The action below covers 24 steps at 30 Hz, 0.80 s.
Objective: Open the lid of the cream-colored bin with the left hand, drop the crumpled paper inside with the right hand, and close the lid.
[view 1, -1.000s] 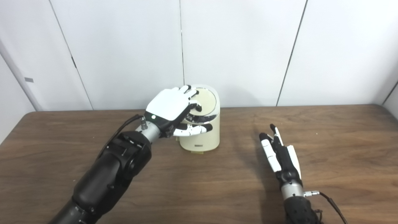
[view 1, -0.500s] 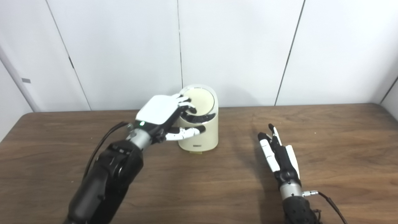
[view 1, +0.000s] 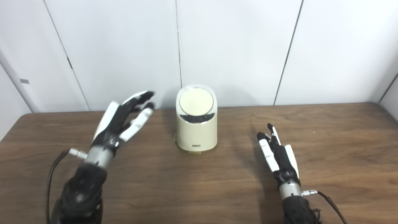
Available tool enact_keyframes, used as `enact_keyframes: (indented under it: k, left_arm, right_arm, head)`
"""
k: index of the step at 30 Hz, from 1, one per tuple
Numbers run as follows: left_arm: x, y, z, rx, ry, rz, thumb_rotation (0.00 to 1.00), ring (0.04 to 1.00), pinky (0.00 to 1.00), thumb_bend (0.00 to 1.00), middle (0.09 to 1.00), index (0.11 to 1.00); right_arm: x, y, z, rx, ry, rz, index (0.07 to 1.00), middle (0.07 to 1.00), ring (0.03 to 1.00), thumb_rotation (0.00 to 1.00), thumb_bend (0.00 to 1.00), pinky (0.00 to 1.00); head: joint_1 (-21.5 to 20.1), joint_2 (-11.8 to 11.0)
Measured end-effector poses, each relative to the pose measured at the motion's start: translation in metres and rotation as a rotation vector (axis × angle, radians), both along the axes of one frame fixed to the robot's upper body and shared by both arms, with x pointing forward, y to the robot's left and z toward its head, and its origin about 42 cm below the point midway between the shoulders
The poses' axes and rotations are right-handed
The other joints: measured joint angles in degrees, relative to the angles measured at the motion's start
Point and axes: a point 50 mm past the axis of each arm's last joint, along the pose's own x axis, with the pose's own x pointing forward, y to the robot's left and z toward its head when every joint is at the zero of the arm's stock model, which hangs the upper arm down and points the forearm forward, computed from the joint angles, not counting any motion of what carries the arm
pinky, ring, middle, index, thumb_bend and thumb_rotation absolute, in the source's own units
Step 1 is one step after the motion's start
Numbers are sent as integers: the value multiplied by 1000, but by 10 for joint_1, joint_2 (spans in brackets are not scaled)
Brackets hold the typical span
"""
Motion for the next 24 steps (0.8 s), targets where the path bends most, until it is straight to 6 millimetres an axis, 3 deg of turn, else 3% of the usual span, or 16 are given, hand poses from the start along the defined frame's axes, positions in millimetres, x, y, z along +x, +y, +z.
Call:
enact_keyframes:
  k: [4, 6, 9, 13, 19, 24]
  left_arm:
    - [-26, 17, -32, -170, 67, 65, 732, 908, 934, 468, 909, 965]
    - [-36, 20, -44, -203, 93, 77, 771, 932, 967, 423, 930, 990]
    - [-45, 20, -62, -240, 128, 84, 787, 963, 976, 361, 964, 999]
    - [-58, 11, -93, -299, 169, 103, 813, 967, 971, 419, 965, 993]
    - [-59, 9, -105, -332, 118, 104, 875, 988, 997, 467, 987, 999]
    - [-59, 7, -112, -349, 99, 111, 876, 996, 1000, 441, 992, 1000]
  right_arm:
    - [0, -5, 0, -13, -1, -1, 1000, 864, 873, 1000, 501, 850]
    - [0, -8, 0, -23, -4, -3, 997, 864, 866, 1000, 495, 829]
    - [0, -13, 1, -27, -11, 1, 993, 867, 853, 1000, 498, 772]
    - [0, -15, 1, -25, -15, 0, 987, 873, 852, 1000, 485, 746]
    - [-3, -18, 1, -19, -14, 11, 980, 885, 861, 1000, 474, 757]
    - [-9, -23, 1, 5, -10, 26, 971, 912, 895, 1000, 479, 799]
  head:
    - [4, 0]
    - [7, 2]
    - [10, 4]
    - [9, 5]
    - [4, 11]
    - [2, 13]
